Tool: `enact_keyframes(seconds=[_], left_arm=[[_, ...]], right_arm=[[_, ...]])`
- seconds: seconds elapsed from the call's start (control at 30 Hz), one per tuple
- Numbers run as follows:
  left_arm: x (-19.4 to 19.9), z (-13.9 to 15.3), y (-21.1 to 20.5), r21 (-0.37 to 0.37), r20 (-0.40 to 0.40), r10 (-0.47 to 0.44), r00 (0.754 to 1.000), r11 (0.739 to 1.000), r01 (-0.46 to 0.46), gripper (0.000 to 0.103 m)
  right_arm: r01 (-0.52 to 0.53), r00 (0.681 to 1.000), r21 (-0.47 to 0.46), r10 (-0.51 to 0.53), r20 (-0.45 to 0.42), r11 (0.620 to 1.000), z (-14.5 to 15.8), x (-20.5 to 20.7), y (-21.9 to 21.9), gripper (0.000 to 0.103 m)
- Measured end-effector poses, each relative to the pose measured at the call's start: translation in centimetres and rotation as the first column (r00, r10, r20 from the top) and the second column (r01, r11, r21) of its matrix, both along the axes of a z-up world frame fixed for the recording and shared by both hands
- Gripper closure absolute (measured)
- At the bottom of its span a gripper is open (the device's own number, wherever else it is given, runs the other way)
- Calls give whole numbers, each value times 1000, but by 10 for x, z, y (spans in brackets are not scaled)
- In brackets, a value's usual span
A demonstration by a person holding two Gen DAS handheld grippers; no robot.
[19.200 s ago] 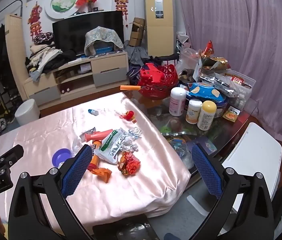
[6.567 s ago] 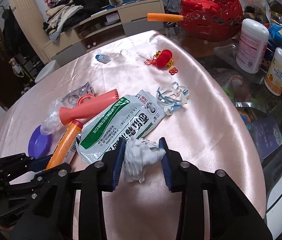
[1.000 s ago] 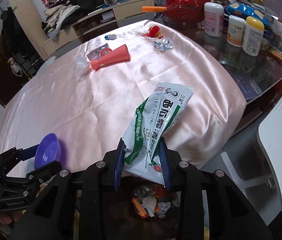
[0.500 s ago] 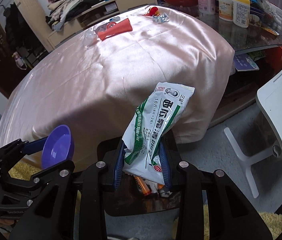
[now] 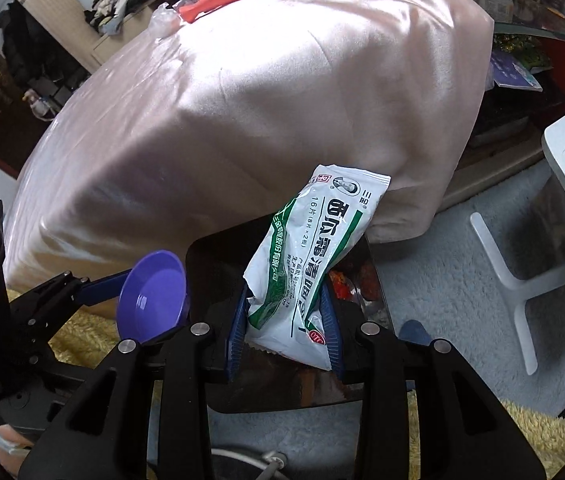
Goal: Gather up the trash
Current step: 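Carry packet and blue plate over the bin and open both tools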
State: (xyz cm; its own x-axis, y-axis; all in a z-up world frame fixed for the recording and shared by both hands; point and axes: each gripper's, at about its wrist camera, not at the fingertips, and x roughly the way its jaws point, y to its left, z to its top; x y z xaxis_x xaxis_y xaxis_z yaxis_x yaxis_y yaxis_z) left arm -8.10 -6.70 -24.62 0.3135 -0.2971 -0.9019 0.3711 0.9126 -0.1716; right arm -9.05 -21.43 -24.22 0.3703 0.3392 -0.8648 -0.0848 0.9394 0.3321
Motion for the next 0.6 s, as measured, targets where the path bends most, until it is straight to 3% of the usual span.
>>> enact_keyframes(seconds=[0.17,0.3,0.6], left_arm=[[4,-7,-9,31,-15,-9,1000,999,10,26],[6,-11,-12,30,-31,-12,999,999,13,26],[13,-14,-14,25,-42,-10,999,1000,11,15]], right_arm=[[-2,1000,-10,2,-5,1000,-1,3,3,61],[3,1000,5,-3,-14,1000,-3,5,1,51],[19,1000,23,-18,-22,1000,-3,7,-1,41]])
